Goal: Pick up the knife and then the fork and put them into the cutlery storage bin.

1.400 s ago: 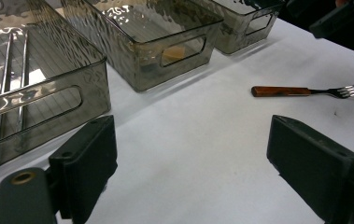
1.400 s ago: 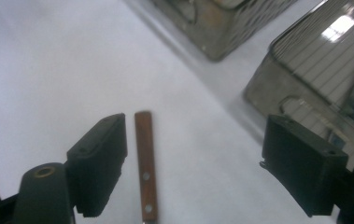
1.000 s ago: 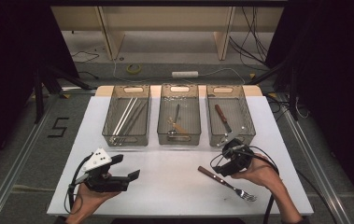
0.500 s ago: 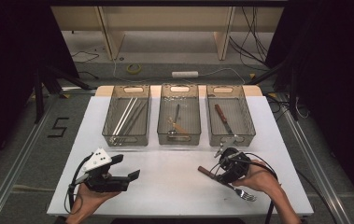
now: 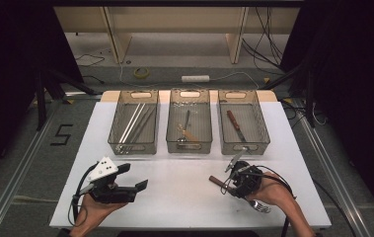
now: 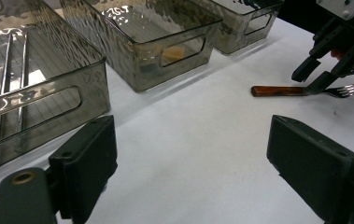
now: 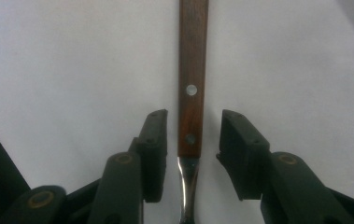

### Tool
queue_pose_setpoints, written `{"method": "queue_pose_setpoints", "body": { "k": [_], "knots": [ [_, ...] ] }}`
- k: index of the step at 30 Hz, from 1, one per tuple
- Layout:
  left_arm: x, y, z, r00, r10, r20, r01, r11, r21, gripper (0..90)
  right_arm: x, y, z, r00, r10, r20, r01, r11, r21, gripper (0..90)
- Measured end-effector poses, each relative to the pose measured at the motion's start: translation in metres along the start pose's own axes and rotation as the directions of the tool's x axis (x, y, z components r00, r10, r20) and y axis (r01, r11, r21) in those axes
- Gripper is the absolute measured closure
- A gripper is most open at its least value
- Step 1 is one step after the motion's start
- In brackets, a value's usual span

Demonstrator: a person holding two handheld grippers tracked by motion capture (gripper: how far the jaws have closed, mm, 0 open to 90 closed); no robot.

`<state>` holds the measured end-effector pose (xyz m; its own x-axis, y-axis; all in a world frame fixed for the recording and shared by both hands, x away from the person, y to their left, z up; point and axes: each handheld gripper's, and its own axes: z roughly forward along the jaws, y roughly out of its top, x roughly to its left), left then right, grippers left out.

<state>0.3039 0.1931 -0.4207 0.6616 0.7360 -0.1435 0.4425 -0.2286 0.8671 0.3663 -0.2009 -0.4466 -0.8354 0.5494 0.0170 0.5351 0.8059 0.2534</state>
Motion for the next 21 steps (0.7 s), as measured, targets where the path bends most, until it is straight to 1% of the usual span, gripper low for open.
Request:
{"method": "queue_pose_setpoints", "body": {
  "k": [1, 5, 8, 12, 14, 16, 17, 21],
  "knots": [
    [0.0001, 0.0001, -0.0003, 1.0, 0.003, 0.0, -0.003, 1.0, 0.001, 15.6, 0.0001, 0.0, 0.0004, 1.0, -0.003, 0.0, 0.003, 1.0, 0.012, 63.8],
    [0.0002, -0.0001, 0.0001, 1.0, 0.0, 0.0, 0.0, 1.0, 0.001, 15.6, -0.0001, 0.0, 0.0032, 0.9999, -0.012, 0.006, 0.012, 1.0, 0.017, 66.5],
    [0.0, 0.0001, 0.0001, 1.0, 0.0, 0.001, 0.0, 1.0, 0.0, 15.6, 0.0, 0.0, 0.0045, 1.0, -0.007, 0.002, 0.007, 1.0, 0.021, 68.2],
    [-0.0001, 0.0001, 0.0001, 1.0, 0.003, 0.0, -0.003, 1.0, 0.003, 15.6, 0.001, 0.0002, 0.0058, 0.9999, -0.012, 0.004, 0.012, 1.0, 0.023, 70.3],
    [-0.0001, 0.0, 0.0002, 1.0, 0.002, 0.0, -0.002, 1.0, 0.003, 15.6, 0.0011, 0.0003, 0.0059, 0.9996, -0.027, 0.003, 0.027, 0.999, 0.026, 71.9],
    [-0.0001, 0.0, 0.0001, 1.0, 0.002, 0.0, -0.002, 1.0, 0.003, 15.6, 0.0021, 0.0006, 0.0061, 0.9996, -0.027, 0.004, 0.027, 0.999, 0.028, 73.3],
    [-0.0001, 0.0001, 0.0001, 1.0, 0.002, 0.0, -0.002, 1.0, 0.003, 15.6, 0.0019, 0.0007, 0.0066, 0.9993, -0.036, 0.005, 0.036, 0.999, 0.028, 73.7],
    [-0.0001, 0.0, 0.0001, 1.0, 0.006, 0.0, -0.006, 1.0, 0.006, 15.6, 0.0023, 0.001, 0.0095, 0.999, -0.043, 0.011, 0.043, 0.998, 0.044, 75.0]
  ]
}}
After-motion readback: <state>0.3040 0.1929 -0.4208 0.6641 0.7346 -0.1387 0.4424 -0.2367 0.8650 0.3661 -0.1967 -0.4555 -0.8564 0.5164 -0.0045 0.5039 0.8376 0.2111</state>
